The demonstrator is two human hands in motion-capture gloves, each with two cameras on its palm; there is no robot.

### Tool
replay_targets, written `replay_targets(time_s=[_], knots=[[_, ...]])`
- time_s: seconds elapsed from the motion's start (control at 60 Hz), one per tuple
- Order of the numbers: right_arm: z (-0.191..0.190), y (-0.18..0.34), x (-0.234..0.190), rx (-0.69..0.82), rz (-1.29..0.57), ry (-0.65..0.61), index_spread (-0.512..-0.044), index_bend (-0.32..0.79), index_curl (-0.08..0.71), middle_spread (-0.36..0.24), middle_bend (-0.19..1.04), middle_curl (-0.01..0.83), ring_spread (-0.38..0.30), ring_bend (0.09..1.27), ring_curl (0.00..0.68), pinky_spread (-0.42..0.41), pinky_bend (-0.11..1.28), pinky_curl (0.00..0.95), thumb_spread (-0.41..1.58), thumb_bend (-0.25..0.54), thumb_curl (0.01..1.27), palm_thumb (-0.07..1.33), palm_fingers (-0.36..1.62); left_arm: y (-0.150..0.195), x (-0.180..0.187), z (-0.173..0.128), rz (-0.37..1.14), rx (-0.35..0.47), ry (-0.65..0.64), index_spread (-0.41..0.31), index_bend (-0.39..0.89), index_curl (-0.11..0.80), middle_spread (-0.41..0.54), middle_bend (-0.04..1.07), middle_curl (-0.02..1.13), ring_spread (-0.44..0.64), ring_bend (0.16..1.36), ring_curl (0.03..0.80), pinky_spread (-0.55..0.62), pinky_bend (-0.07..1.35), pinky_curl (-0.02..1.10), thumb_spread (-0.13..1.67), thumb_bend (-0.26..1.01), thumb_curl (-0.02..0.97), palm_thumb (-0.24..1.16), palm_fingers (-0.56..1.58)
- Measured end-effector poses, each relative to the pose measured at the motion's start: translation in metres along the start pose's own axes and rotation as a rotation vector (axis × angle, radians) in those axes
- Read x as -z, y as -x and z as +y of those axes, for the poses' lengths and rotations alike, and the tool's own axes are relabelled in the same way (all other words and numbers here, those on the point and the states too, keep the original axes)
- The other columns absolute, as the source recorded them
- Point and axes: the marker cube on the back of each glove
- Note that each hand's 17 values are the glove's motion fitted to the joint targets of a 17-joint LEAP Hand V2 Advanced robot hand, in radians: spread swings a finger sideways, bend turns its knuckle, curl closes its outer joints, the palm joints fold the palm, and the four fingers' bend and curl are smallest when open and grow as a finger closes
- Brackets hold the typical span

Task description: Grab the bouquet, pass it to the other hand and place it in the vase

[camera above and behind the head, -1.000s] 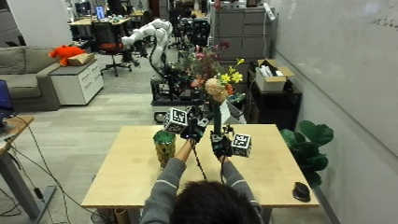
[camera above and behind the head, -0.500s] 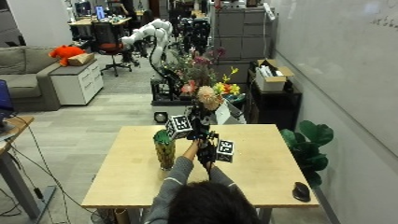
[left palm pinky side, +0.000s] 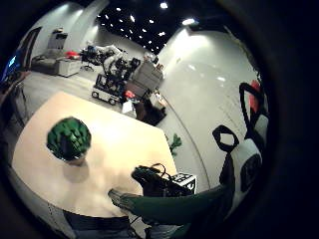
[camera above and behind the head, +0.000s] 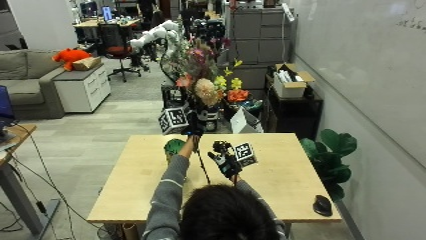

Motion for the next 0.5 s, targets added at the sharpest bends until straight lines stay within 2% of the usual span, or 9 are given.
replay_targets(time_s=[0.083,0.167,0.25,0.35,0.4,0.5], knots=[[-0.011,-0.026,0.024,0.02,0.216,-0.087,-0.294,0.09,0.355,-0.103,0.34,0.407,-0.143,0.55,0.376,0.065,0.57,0.409,1.02,-0.042,0.48,0.48,0.59,-0.006,0.024,-0.02,-0.012,0.0,-0.033,-0.366,0.47,0.578,-0.37,0.76,0.59,-0.39,0.81,0.473,-0.41,0.66,0.48,1.16,-0.02,0.422,0.7,1.41],[-0.015,-0.044,0.044,-0.065,0.336,-0.144,-0.302,0.1,0.326,-0.102,0.31,0.397,-0.141,0.53,0.363,0.116,0.57,0.394,1.03,-0.034,0.45,0.47,0.59,0.002,0.032,-0.042,-0.008,0.026,-0.056,-0.367,0.47,0.589,-0.367,0.76,0.58,-0.39,0.82,0.471,-0.41,0.67,0.48,1.16,-0.02,0.425,0.7,1.41],[-0.019,-0.033,0.046,0.009,0.222,-0.116,-0.311,0.11,0.313,-0.11,0.27,0.388,-0.134,0.5,0.357,0.154,0.55,0.383,1.03,-0.031,0.43,0.46,0.55,0.012,0.036,-0.059,-0.005,0.051,-0.08,-0.368,0.47,0.599,-0.368,0.77,0.58,-0.39,0.82,0.47,-0.41,0.67,0.48,1.16,-0.02,0.428,0.69,1.41],[-0.023,-0.042,0.054,-0.118,0.223,-0.103,-0.329,0.1,0.292,-0.121,0.23,0.379,-0.126,0.47,0.35,0.188,0.55,0.378,1.04,-0.028,0.41,0.47,0.5,0.024,0.041,-0.071,-0.017,0.057,-0.102,-0.37,0.47,0.61,-0.367,0.77,0.58,-0.39,0.83,0.468,-0.41,0.67,0.48,1.16,-0.02,0.431,0.69,1.4],[-0.024,-0.044,0.054,-0.181,0.174,-0.061,-0.356,0.06,0.266,-0.135,0.2,0.374,-0.121,0.47,0.349,0.204,0.58,0.385,1.04,-0.028,0.4,0.47,0.42,0.037,0.04,-0.075,-0.03,0.06,-0.112,-0.37,0.47,0.615,-0.367,0.78,0.58,-0.39,0.82,0.468,-0.41,0.67,0.48,1.16,-0.02,0.431,0.69,1.4],[-0.029,-0.049,0.057,-0.27,0.159,-0.04,-0.399,0.08,0.235,-0.145,0.17,0.358,-0.098,0.45,0.346,0.231,0.6,0.389,1.06,-0.017,0.4,0.5,0.27,0.055,0.043,-0.071,-0.078,0.088,-0.105,-0.37,0.46,0.62,-0.367,0.78,0.58,-0.39,0.82,0.467,-0.41,0.67,0.48,1.16,-0.02,0.432,0.68,1.4]])
